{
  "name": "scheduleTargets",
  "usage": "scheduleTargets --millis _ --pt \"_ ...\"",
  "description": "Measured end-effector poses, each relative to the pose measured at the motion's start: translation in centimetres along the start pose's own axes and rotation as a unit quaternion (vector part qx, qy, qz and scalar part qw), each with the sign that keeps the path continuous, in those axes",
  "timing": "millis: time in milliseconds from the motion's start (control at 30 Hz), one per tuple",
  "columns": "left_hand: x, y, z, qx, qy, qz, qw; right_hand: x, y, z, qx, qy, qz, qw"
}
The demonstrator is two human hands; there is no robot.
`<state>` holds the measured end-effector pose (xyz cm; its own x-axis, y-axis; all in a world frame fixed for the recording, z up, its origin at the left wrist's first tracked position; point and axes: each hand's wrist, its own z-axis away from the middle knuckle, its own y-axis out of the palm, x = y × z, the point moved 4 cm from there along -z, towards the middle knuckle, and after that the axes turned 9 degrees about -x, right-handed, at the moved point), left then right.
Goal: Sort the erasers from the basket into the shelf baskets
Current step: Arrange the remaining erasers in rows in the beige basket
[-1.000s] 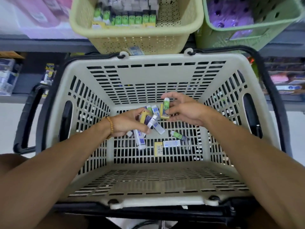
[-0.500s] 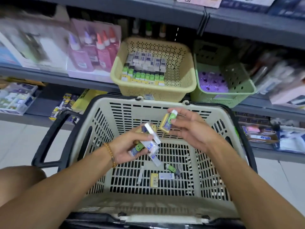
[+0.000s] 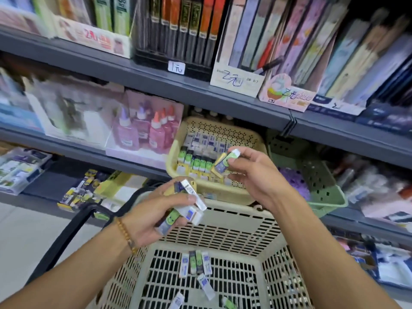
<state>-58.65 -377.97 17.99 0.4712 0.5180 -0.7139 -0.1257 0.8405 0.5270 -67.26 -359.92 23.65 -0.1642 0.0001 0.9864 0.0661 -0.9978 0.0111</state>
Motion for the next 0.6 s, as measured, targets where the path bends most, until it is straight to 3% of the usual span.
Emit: scheduleTargets --millis 167,433,600 --pt "-2.9 -2.1 -0.5 -0.05 0.049 0.006 0.997 -1.0 2.3 -4.3 -0.01 0.063 0.107 0.992" --pt "-5.5 -3.8 -0.4 -0.107 0.097 0.008 0.99 -2.0 7.3 -6.3 0.111 0.11 0.152 0.976" --pt "-5.7 -3.7 -0.5 -0.118 0.094 0.0 0.989 -2.3 7.1 -6.7 0.123 0.111 0.135 0.977"
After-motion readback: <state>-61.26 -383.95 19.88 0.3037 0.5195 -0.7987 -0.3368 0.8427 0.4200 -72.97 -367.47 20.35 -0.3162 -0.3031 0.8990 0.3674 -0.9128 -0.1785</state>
